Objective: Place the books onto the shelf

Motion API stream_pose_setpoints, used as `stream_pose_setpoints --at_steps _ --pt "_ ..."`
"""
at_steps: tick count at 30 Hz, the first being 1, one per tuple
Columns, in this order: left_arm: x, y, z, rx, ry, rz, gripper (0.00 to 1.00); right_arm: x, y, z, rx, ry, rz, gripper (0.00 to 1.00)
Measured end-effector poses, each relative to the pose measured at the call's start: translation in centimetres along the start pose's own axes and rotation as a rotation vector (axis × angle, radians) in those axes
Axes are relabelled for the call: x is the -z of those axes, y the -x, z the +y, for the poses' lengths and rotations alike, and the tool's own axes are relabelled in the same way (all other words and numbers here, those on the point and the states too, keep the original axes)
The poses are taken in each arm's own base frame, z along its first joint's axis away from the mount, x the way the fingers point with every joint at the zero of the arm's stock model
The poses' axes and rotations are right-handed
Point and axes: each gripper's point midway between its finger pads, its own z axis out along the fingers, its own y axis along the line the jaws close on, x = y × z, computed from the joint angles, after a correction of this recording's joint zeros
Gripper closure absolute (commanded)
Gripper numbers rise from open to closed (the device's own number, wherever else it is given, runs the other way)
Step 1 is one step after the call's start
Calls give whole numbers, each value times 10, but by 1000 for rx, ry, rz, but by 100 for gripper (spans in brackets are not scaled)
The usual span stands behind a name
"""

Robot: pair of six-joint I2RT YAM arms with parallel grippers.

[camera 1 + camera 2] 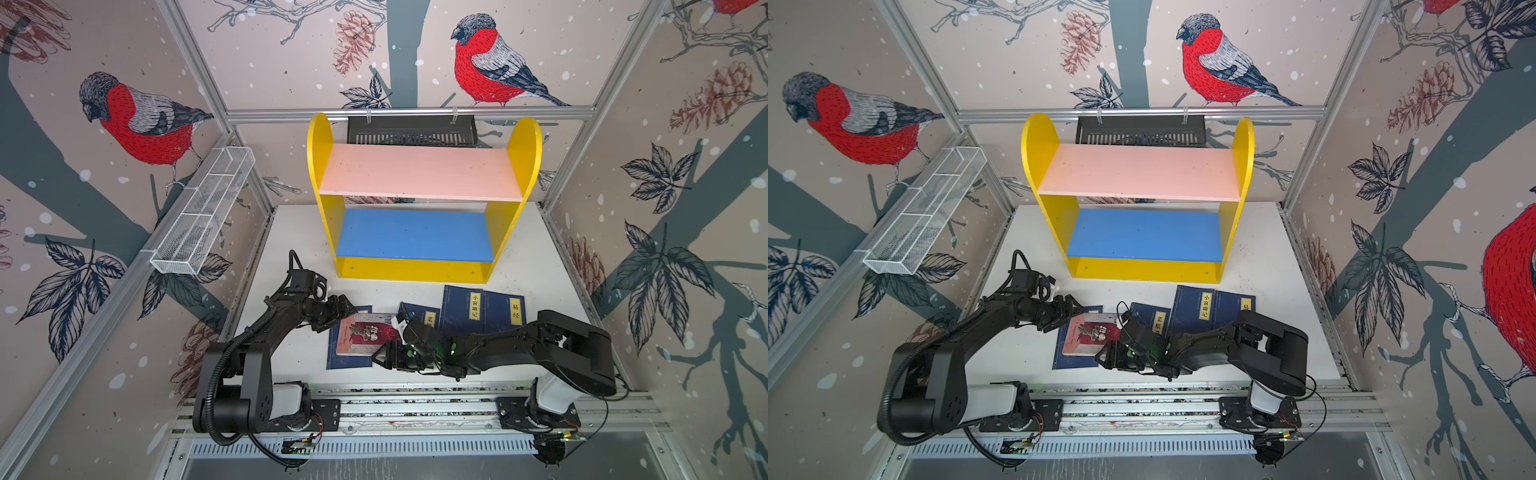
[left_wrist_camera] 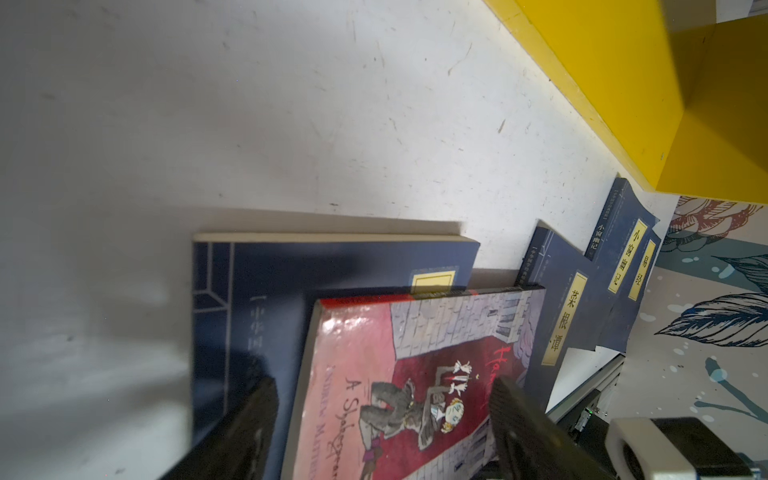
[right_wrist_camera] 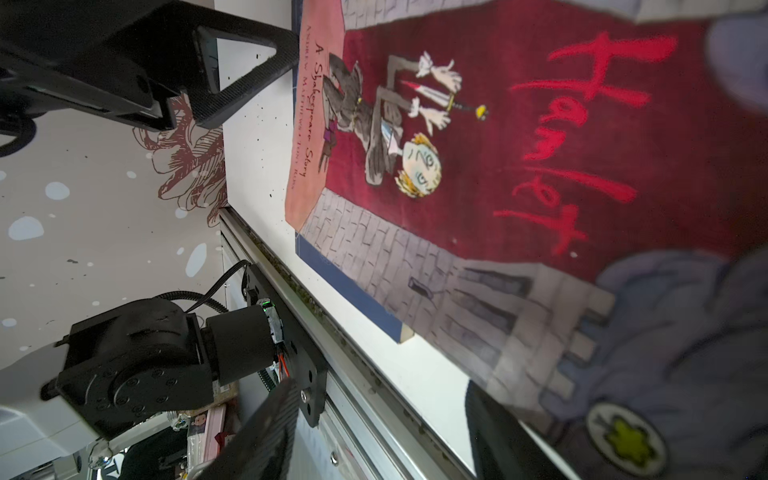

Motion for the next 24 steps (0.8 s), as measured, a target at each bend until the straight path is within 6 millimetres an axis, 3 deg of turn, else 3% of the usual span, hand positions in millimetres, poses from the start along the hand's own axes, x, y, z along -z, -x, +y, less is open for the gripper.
stream_pose_setpoints --at_steps 7,15,19,24 --pt "0 0 -1 -1 -2 -4 19 -6 11 -6 -24 3 -5 35" --pt "5 2 -5 -16 -11 -25 19 -6 40 -3 -47 9 -64 33" --pt "16 8 -15 -53 -31 -76 19 -7 54 3 -49 9 -91 32" --pt "32 25 -32 -106 -51 -145 20 -14 57 5 -48 -1 -92 32"
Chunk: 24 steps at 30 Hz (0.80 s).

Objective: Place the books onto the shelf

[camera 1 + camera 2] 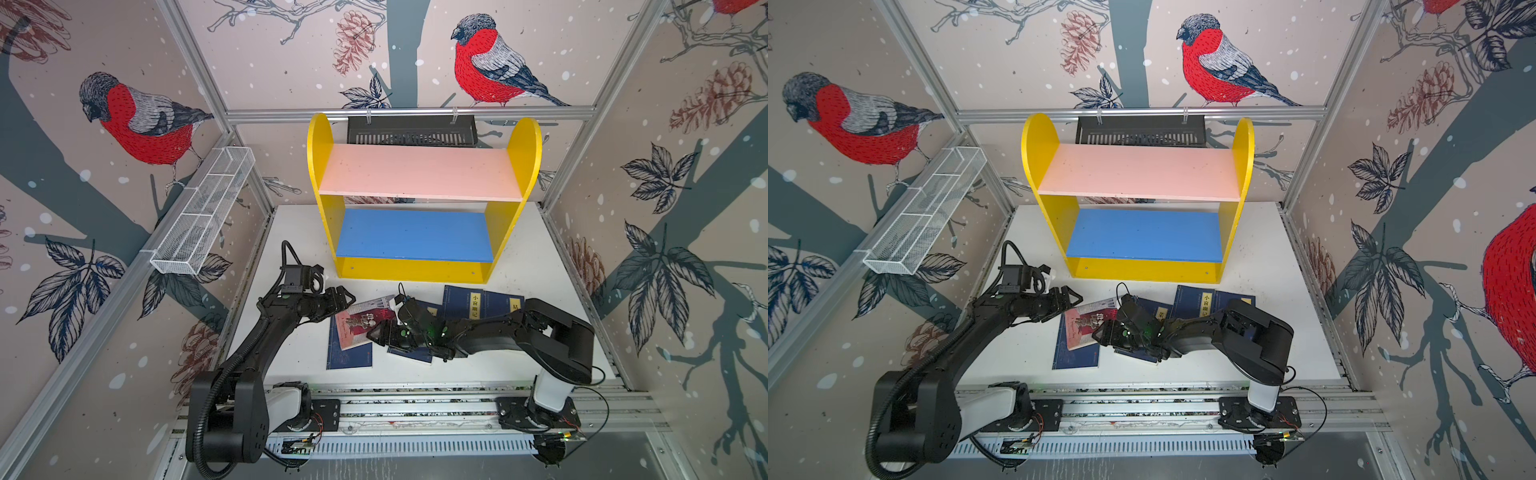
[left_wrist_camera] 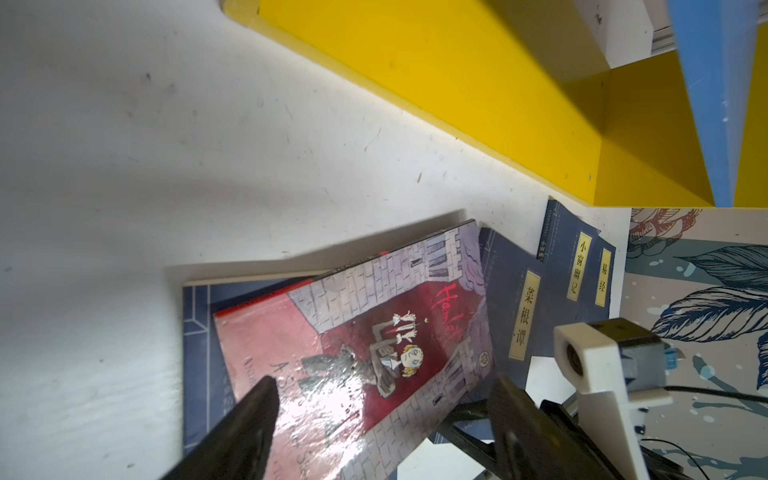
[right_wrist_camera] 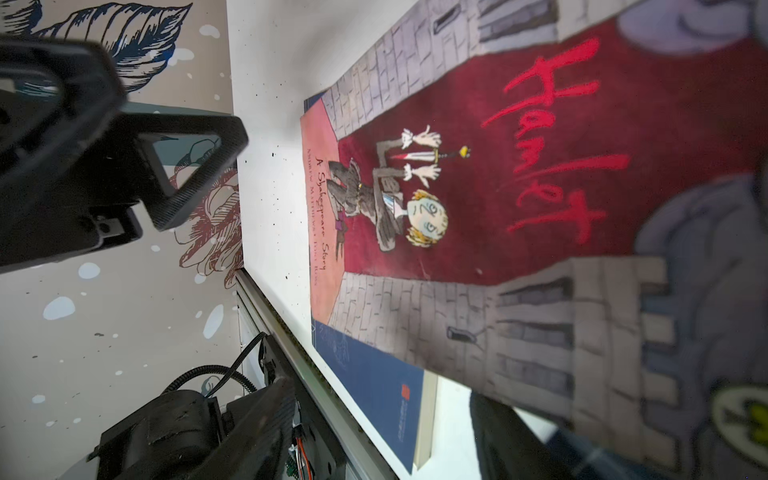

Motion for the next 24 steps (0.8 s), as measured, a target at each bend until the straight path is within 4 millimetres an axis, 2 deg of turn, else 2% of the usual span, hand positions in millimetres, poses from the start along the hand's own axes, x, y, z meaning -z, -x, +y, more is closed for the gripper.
stream_pose_setpoints --at_steps 4,11,24 --pt "-3 9 1 -16 16 -10 21 -1 -2 -5 -4 -21 1 31" --pt "-16 13 13 -30 51 20 22 -8 -4 -11 -11 -42 6 30" --pt "-38 2 33 -4 87 103 23 -11 7 -14 -66 -29 -34 29"
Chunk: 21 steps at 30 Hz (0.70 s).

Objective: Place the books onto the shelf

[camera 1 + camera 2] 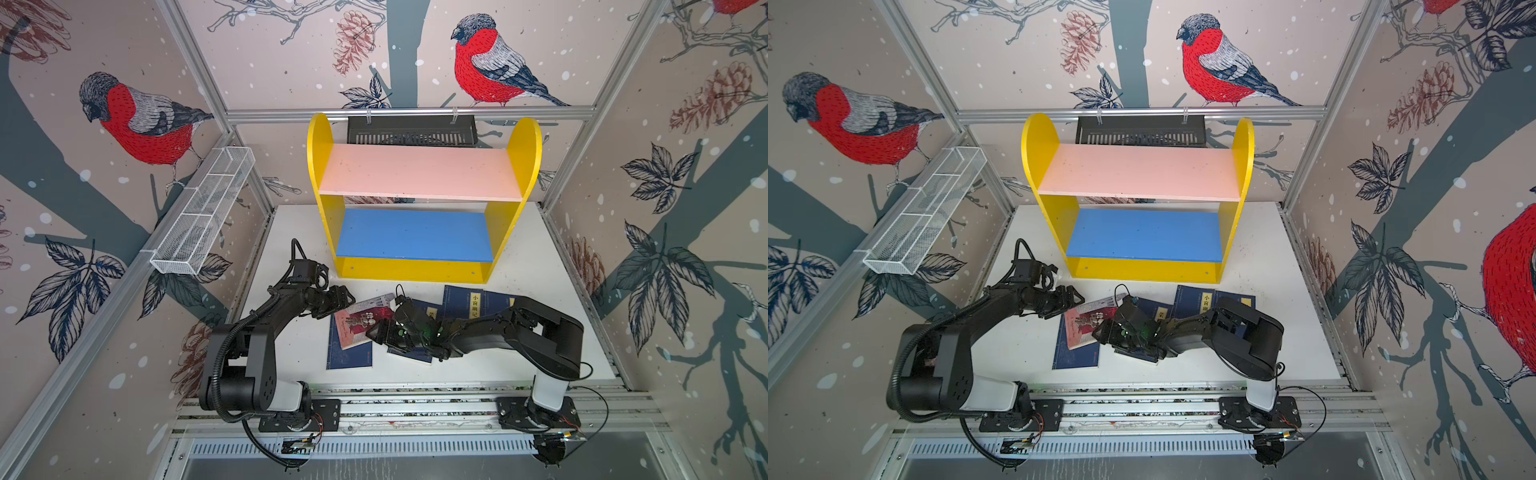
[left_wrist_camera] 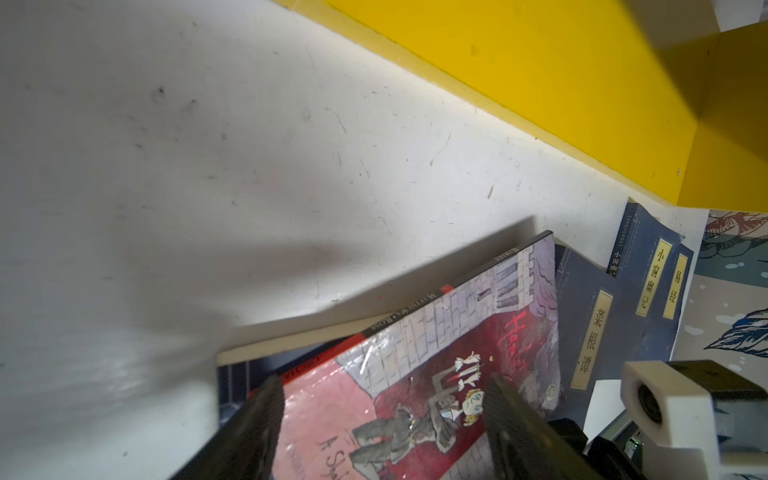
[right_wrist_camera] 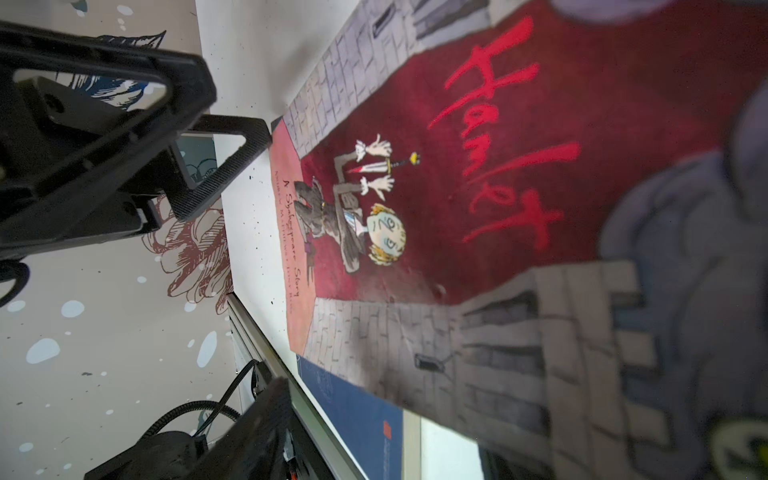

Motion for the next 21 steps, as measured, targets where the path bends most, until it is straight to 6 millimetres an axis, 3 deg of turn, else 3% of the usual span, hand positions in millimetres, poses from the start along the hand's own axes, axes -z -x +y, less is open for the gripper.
stream_pose_setpoints --at_steps 13,21 --pt "-2 5 -4 -15 -16 0 26 -1 19 -2 -60 59 -72 30" --pt "-1 -7 -11 3 -61 22 26 -1 31 -6 -82 45 -126 36"
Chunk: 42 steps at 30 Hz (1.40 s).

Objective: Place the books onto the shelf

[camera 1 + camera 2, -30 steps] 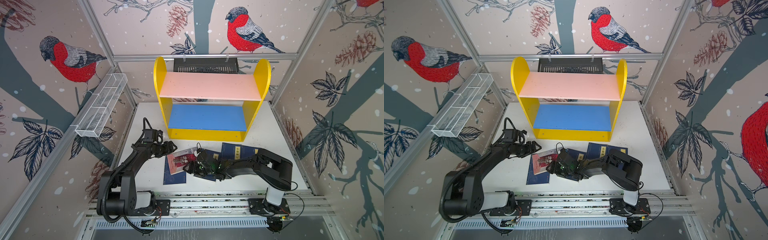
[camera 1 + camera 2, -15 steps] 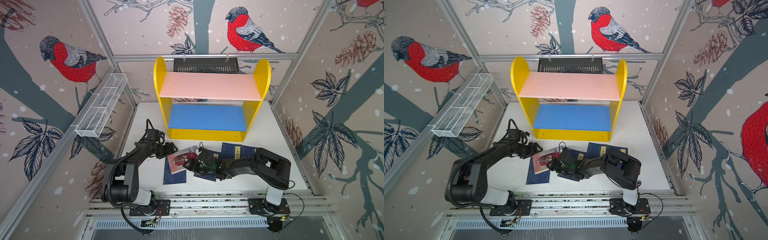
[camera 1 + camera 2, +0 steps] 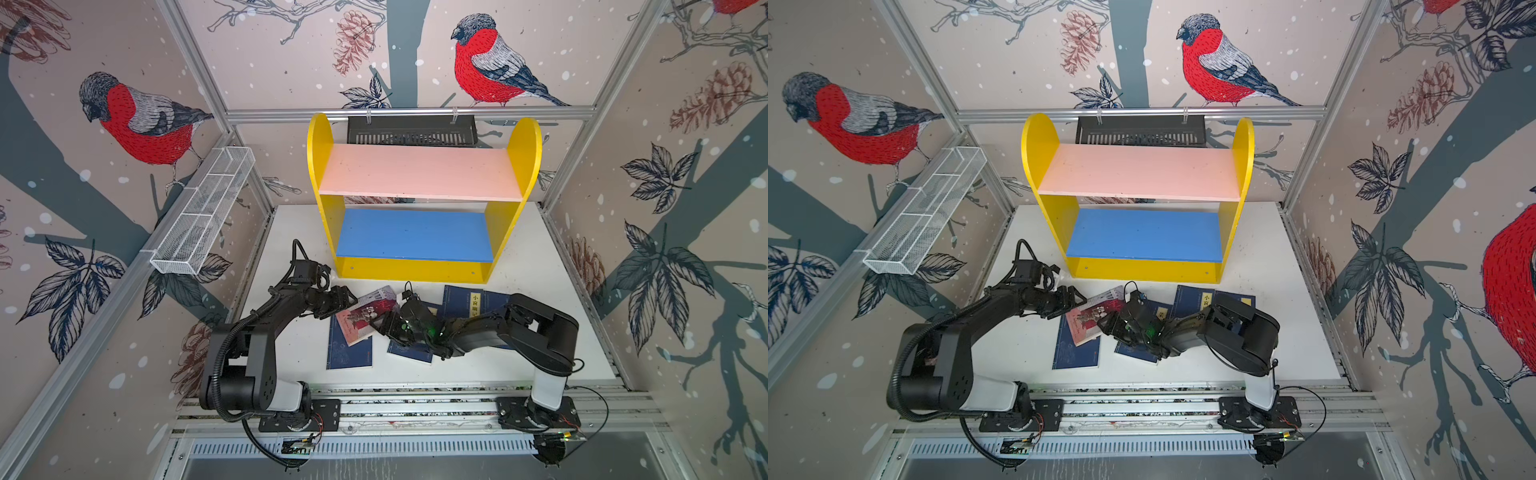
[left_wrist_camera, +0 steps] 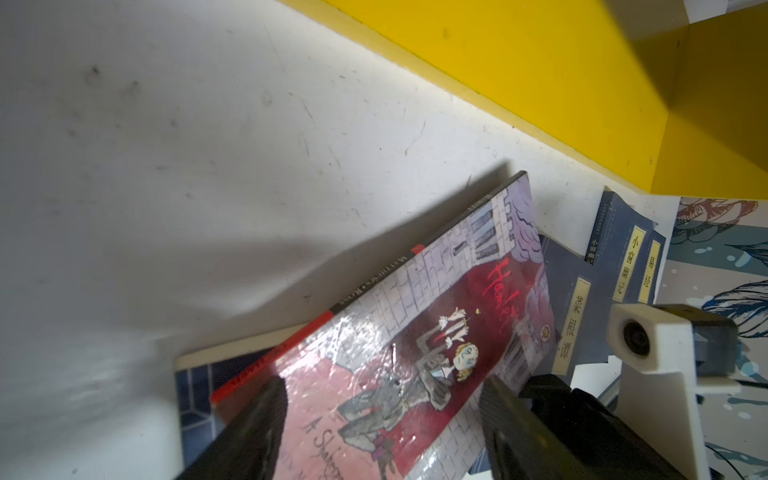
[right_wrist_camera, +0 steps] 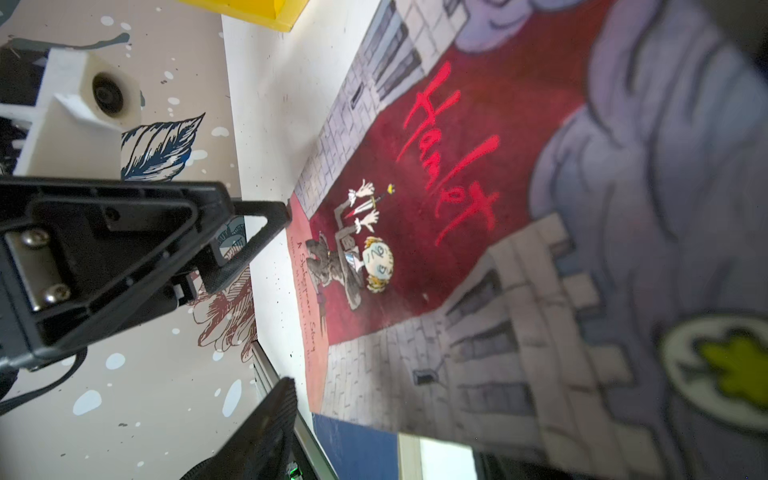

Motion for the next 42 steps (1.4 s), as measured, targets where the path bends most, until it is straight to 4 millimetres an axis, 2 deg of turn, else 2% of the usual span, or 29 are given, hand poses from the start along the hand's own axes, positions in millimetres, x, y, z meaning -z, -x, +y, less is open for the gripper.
stream_pose_setpoints --at_steps 7,13,16,22,31,37,42 --pt "1 -6 -7 11 -44 17 27 -3 8 -1 -31 8 -42 38" --pt "19 20 -27 -82 -70 -86 27 -2 11 -1 -39 21 -60 38" --pt "17 21 -21 -80 -34 -91 27 -4 10 -1 -54 28 -62 38" --pt "-1 15 8 -48 64 -43 26 -7 9 2 -53 48 -62 38" --pt "-14 18 21 -33 108 -15 28 -9 9 3 -56 65 -65 38" --pt "-14 12 16 -27 86 13 29 -14 15 5 -64 89 -74 38" --pt "-8 11 3 -50 48 6 29 -16 17 5 -81 103 -78 45"
